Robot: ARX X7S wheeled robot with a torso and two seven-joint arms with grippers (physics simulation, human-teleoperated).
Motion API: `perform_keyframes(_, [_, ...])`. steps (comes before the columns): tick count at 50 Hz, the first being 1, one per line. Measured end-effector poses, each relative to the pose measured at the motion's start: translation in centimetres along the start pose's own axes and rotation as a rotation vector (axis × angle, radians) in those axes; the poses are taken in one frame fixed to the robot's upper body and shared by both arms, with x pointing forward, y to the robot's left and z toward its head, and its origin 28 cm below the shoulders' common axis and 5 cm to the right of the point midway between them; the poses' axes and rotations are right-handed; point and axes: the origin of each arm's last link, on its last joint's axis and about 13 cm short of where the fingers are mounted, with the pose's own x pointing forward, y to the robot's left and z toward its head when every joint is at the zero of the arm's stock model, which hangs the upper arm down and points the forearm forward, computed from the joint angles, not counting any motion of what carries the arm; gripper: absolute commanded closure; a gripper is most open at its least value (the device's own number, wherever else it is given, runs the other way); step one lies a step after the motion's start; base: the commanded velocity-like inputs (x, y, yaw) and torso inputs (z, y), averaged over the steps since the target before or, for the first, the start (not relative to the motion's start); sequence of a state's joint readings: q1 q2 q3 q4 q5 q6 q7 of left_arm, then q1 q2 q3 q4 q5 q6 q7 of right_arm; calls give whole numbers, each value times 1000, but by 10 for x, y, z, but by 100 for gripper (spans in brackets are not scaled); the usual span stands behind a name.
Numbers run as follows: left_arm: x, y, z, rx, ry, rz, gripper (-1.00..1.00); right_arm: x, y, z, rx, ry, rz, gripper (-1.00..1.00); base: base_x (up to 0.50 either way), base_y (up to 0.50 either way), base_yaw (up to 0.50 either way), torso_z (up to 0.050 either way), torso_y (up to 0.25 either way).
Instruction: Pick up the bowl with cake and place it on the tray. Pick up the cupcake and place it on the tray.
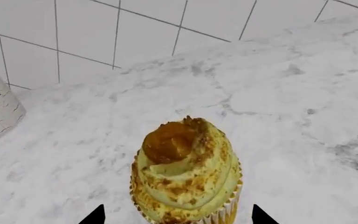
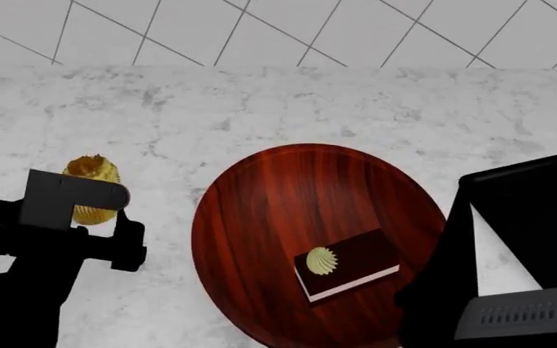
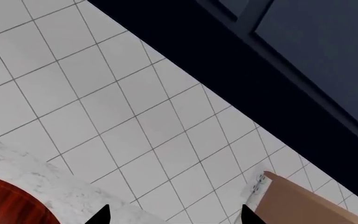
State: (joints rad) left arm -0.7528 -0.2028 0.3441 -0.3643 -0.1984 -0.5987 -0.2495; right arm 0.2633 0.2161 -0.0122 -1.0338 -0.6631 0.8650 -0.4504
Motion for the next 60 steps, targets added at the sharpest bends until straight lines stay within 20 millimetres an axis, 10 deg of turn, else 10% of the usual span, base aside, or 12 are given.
perform_keyframes(14, [22,-3,5,8,-6,21,-100,-1,0,0,0,1,1,-100,0,0,0,0,0])
perform_keyframes(15, [23,-4,5,10,-7,21,100,-1,0,0,0,1,1,-100,0,0,0,0,0])
perform_keyframes(33, [17,-1,7,42,-25,13,100,-3,-1,2,4,1,0,-100,1,0,0,0,0])
perform_keyframes(47, [-64,44,68,0,-221,56,100,0,3,2,28,17,5,-100,0,0,0,0,0])
perform_keyframes(60, [-111,65,85,43,-323,102,100,12,2,8,175,242,137,-100,0,0,0,0,0])
